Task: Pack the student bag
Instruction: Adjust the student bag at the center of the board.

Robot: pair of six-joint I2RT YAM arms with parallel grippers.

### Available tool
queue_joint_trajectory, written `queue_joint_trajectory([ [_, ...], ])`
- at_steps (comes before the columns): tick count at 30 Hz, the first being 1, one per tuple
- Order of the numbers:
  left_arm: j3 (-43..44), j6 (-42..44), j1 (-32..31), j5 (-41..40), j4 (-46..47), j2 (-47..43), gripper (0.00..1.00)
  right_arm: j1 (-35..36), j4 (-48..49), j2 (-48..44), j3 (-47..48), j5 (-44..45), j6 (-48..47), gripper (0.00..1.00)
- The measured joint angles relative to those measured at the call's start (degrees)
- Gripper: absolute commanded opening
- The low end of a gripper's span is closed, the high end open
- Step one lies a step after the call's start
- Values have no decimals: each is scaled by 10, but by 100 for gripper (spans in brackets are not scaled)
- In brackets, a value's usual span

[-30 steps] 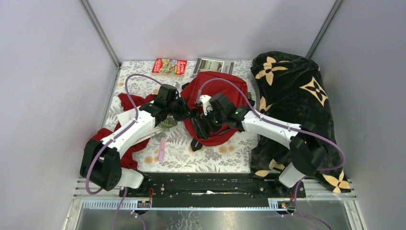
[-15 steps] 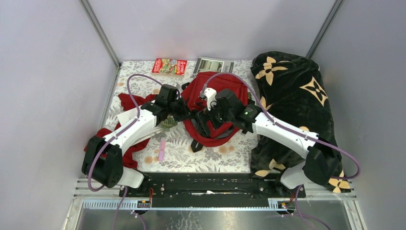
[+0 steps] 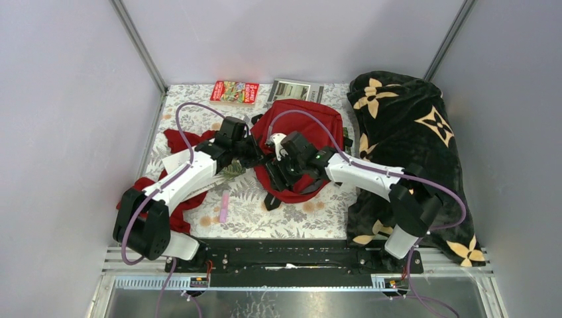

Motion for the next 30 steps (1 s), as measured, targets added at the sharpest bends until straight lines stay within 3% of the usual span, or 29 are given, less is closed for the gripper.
queue_joint_trajectory([
  [1,0,0,0,0,0,0,0,1,0,5,0,10,1,20],
  [2,0,0,0,0,0,-1,0,2,-1,8,1,18,-1,2],
  [4,0,0,0,1,1,-3,3,2,-6,11,8,43,2,0],
  [5,0,0,0,2,2,-5,17,2,-16,12,19,57,4,0],
  [7,0,4,0,2,5,-14,70,2,-40,12,44,84,1,0],
  [8,0,7,1,2,6,-23,89,2,-53,12,58,96,-1,0],
  [9,0,13,2,2,6,-31,97,-1,-66,12,75,108,-3,0],
  [21,-4,10,45,4,29,-229,99,-145,-161,14,348,145,-30,0],
  [26,-6,17,61,4,26,-236,99,-171,-176,32,455,155,-52,0],
  [30,-11,21,74,1,17,-236,99,-173,-178,34,464,144,-58,0],
])
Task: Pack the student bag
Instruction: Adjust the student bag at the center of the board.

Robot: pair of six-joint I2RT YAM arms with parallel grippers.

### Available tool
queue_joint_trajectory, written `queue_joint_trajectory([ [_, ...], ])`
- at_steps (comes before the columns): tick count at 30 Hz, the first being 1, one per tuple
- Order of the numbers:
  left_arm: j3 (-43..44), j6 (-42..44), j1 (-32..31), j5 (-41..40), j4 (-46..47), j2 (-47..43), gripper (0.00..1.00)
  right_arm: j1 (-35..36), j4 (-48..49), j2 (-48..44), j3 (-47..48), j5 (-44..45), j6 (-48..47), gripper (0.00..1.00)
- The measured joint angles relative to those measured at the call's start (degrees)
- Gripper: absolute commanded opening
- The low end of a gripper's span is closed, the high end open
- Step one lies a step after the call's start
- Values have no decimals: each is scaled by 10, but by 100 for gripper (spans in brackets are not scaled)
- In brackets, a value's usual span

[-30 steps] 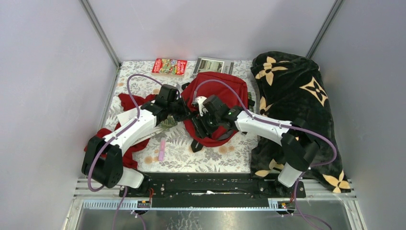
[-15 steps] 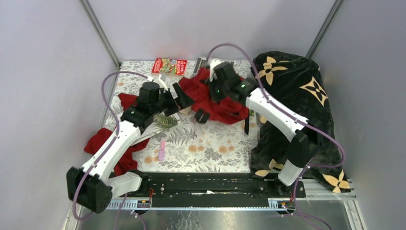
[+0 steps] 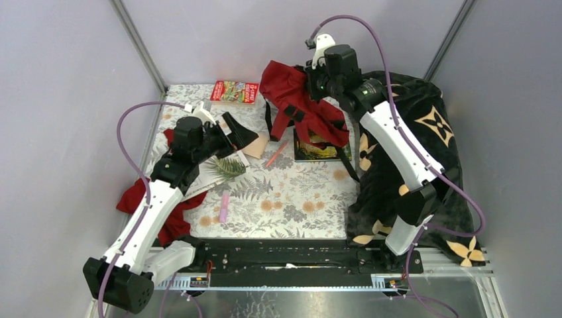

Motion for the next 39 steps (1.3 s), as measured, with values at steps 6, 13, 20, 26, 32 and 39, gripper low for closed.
queue_joint_trajectory([
  [6,1,12,28,-9,-14,-3,99,3,31,-11,-118,-59,8,0],
  [13,59,38,79,-64,-98,24,99,52,21,-13,-281,-106,1,33],
  [20,91,45,115,-160,-206,57,99,67,30,-23,-395,-152,34,100],
  [26,87,46,151,-194,-285,61,98,67,63,-70,-396,-164,61,100],
  [32,24,21,232,-209,-329,39,99,68,143,-127,-400,-203,108,100],
  [39,-14,23,375,-181,-338,48,98,68,172,-127,-419,-223,131,100],
])
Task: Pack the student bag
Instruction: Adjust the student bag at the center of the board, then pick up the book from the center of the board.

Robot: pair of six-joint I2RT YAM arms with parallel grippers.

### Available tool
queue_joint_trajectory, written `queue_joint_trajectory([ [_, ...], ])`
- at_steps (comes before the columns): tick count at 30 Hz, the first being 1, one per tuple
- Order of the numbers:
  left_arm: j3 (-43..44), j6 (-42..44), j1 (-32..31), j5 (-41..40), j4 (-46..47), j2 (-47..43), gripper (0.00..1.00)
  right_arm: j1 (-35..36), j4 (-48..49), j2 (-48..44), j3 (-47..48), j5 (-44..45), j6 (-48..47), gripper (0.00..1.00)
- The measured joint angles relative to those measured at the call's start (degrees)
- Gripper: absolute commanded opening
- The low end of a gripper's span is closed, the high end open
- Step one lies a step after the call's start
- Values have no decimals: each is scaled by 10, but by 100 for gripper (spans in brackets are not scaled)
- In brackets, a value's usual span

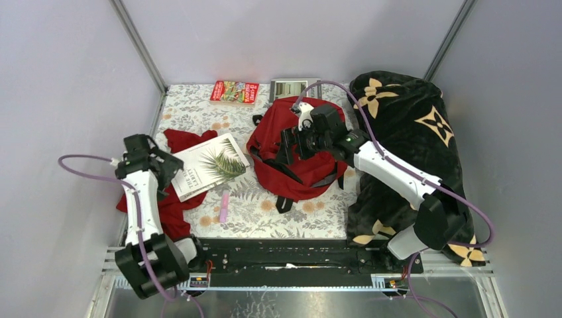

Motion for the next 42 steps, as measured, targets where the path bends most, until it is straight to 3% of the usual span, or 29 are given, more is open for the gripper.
queue_joint_trajectory([
  [3,-10,17,66,16,17,25,98,0,2,0,-18,-3,5,100],
  [6,-32,27,73,39,44,45,98,0,9,0,-37,-4,10,100],
  [12,-98,38,73,98,135,81,97,0,16,0,-61,-11,15,100],
  [18,-115,69,71,165,167,85,96,1,23,-1,-70,-21,15,100],
  [25,-117,75,7,218,190,50,99,1,32,-1,-74,-34,18,100],
  [36,-119,70,-5,153,194,29,99,2,33,-1,-74,-38,18,100],
  [42,-120,78,-2,146,215,84,99,2,33,-1,-74,-38,18,100],
])
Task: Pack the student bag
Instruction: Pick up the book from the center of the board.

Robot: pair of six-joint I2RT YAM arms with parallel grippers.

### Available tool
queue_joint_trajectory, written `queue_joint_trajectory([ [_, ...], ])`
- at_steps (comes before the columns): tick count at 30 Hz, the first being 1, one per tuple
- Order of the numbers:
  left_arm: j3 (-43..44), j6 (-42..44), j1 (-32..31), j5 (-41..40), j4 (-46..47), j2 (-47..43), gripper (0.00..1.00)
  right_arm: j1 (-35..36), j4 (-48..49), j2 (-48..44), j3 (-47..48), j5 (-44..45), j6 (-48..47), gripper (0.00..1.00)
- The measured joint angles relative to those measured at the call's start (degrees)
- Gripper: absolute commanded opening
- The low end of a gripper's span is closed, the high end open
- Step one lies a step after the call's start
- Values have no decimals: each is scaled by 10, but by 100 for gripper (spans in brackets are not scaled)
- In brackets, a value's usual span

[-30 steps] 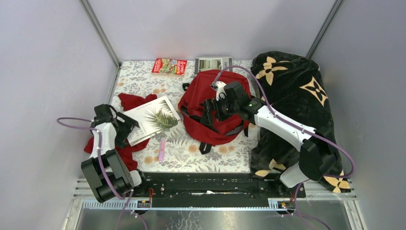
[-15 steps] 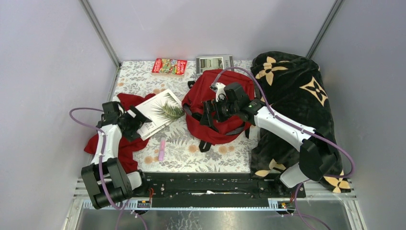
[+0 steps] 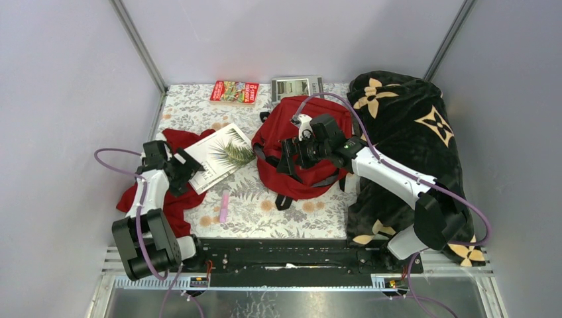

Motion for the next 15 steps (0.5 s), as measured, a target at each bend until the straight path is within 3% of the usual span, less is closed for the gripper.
queue_joint_trajectory([
  [8,-57,13,14,-18,66,-61,99,1,0,9,0,-8,0,100],
  [15,-23,36,38,16,80,35,99,2,-5,13,-3,-12,0,100],
])
